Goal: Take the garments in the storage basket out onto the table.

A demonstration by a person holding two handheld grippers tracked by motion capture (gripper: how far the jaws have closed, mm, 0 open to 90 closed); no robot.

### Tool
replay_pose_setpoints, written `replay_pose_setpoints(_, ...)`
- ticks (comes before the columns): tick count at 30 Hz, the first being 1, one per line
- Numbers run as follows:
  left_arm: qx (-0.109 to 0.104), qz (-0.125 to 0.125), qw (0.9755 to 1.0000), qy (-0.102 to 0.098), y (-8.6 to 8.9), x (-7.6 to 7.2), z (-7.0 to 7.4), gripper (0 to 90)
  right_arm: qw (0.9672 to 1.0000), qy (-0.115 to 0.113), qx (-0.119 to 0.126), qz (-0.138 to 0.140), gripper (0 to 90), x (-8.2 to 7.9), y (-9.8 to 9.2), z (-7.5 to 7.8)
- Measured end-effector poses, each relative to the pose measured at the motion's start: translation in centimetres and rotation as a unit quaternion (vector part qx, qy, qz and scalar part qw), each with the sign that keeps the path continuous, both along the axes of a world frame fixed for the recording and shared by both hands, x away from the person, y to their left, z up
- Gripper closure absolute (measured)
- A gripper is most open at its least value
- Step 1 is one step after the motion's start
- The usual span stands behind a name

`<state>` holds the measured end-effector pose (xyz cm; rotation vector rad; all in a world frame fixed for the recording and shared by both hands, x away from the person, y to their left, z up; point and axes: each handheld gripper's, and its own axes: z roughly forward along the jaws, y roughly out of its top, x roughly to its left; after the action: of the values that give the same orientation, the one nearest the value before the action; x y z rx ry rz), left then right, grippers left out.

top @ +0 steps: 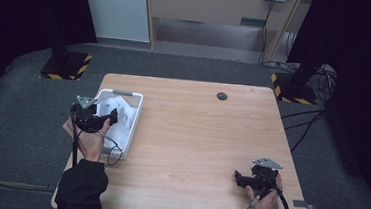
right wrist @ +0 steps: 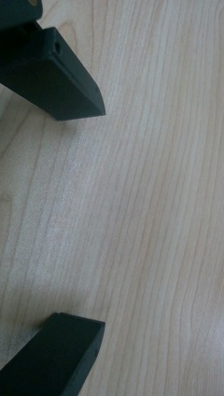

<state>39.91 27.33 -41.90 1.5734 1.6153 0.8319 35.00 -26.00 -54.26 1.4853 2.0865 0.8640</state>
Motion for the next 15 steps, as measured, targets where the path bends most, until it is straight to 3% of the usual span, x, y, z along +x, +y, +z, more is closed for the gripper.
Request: replay_pose_setpoints(15, 0.018, -0.007, 0.9996, 0.021, -0.4, 1.2, -1.9, 16.9, 1.0, 0.0, 0.0, 0.0, 0.7, 0.0, 0.0, 0.0)
